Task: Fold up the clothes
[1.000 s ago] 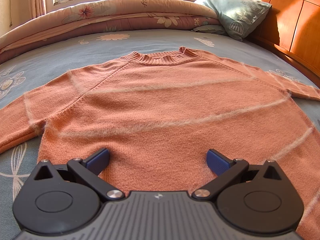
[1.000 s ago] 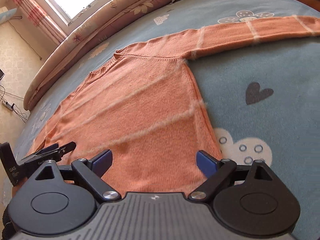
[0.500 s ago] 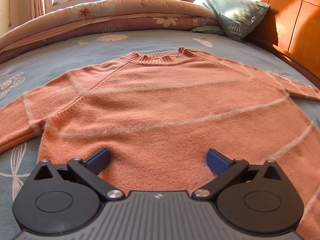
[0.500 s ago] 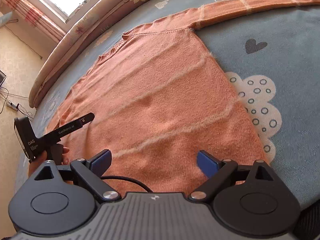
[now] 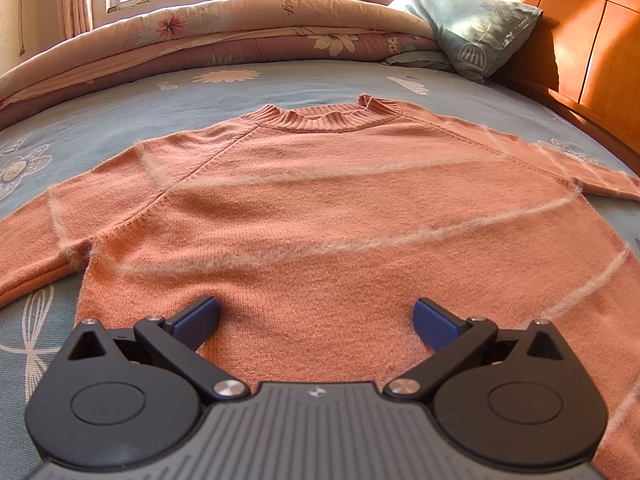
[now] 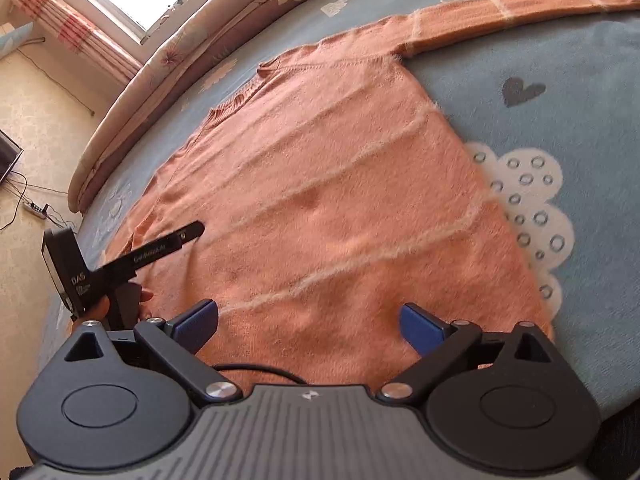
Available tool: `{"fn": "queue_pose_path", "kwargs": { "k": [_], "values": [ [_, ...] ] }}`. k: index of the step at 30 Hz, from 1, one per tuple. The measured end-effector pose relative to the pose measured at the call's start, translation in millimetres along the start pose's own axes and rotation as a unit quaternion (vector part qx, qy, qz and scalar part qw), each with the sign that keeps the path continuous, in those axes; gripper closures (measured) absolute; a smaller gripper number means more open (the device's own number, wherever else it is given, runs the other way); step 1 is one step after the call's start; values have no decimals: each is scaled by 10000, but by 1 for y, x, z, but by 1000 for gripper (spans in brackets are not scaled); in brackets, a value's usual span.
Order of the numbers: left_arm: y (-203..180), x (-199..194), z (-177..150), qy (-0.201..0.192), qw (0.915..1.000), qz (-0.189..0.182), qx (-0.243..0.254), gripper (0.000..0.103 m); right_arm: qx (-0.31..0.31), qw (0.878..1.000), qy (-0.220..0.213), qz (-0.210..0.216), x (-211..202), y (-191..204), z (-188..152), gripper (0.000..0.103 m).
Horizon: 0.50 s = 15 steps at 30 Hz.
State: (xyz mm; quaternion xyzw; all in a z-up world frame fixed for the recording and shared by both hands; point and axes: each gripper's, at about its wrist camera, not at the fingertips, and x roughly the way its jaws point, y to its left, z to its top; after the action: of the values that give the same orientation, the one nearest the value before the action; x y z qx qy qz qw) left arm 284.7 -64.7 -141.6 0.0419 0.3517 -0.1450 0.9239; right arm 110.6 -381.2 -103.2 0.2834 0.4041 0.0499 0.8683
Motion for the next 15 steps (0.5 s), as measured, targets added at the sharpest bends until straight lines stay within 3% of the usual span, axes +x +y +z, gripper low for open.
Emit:
{"fn": "queue_pose_path", "kwargs": {
  "k": [4, 7, 12, 15],
  "values": [
    [0, 0, 0, -18, 10000, 9, 16, 0, -196, 9944, -893, -528, -20, -31, 67, 4],
    [-1, -1, -1, -47, 10000, 9, 30, 0, -78, 9827, -1610, -913, -26, -75, 117, 4],
    [-2, -1, -2, -73, 10000, 52, 37, 0, 155, 9703, -2140, -1114, -18, -154, 187, 4],
    [-4, -1, -2, -93, 9999, 75, 40, 0, 306, 9719, -2170, -861, -7, -201, 225, 4]
  ]
}}
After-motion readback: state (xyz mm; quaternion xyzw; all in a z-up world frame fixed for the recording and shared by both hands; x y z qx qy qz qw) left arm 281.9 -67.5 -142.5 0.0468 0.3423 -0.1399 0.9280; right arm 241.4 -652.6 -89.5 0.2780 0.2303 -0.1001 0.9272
